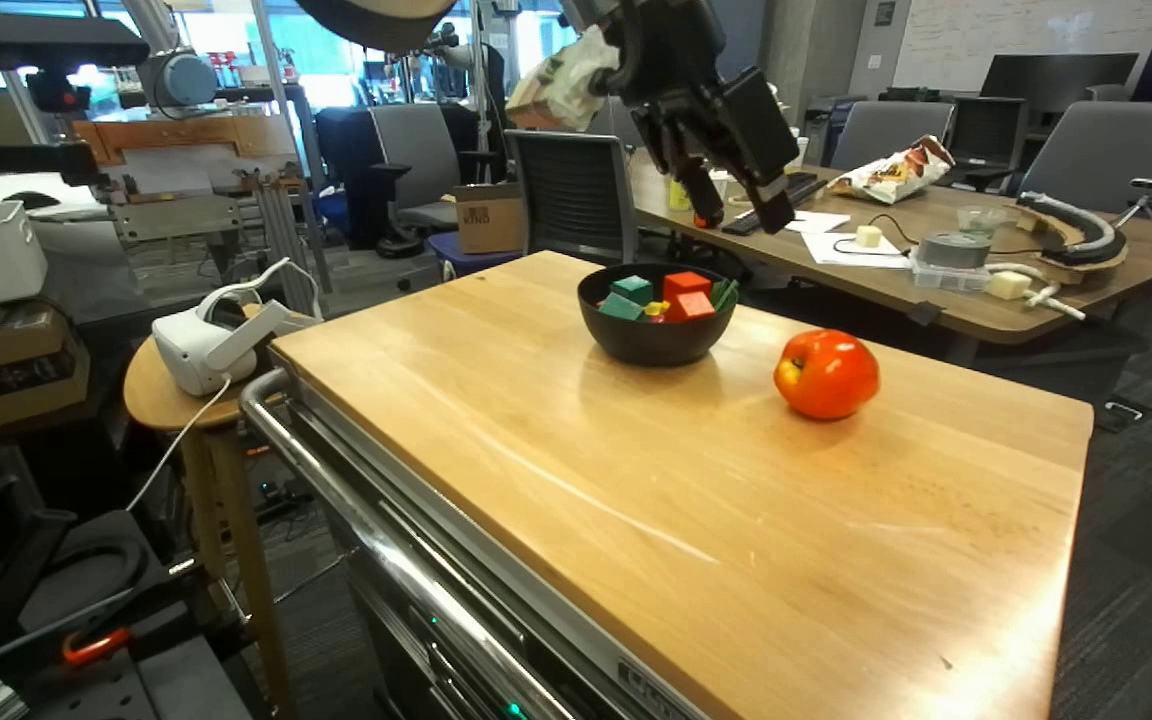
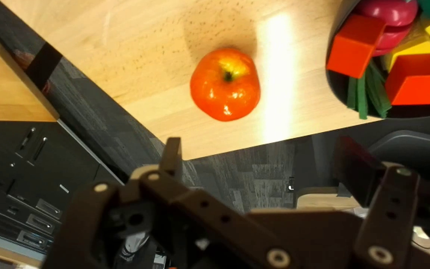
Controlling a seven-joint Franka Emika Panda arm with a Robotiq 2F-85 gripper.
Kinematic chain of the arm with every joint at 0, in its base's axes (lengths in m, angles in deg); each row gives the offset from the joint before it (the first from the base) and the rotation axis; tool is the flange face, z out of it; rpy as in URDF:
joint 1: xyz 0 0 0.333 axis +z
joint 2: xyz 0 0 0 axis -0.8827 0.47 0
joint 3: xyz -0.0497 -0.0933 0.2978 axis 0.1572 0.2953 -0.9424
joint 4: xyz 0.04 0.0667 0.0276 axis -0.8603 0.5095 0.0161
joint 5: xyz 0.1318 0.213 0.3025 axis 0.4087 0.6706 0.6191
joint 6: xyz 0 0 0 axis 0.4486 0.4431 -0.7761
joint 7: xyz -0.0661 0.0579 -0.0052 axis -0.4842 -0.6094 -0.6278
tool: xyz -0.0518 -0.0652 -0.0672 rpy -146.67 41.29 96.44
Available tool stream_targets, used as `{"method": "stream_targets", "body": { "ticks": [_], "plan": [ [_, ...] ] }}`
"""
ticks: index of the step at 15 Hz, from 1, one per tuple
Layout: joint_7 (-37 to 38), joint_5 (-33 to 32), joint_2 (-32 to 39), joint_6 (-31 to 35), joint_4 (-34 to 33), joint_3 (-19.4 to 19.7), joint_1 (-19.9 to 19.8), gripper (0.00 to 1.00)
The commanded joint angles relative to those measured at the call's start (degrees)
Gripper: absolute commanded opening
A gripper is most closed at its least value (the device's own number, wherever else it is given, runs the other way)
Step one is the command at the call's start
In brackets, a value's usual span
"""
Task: Put the red object and blocks into the bowl and then move the apple to the left side of the bowl
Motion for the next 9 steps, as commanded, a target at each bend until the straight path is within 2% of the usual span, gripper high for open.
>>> {"method": "stream_targets", "body": {
  "ticks": [1, 6, 9],
  "plan": [
    [-12.1, 10.2, 7.2, -5.9, -10.6, 2.0, 0.3, 1.0],
    [-30.9, 31.6, 17.8, -18.1, -25.8, 3.1, -1.0, 1.0],
    [-35.5, 37.2, 24.3, -24.7, -33.8, 3.3, -2.3, 1.0]
  ]
}}
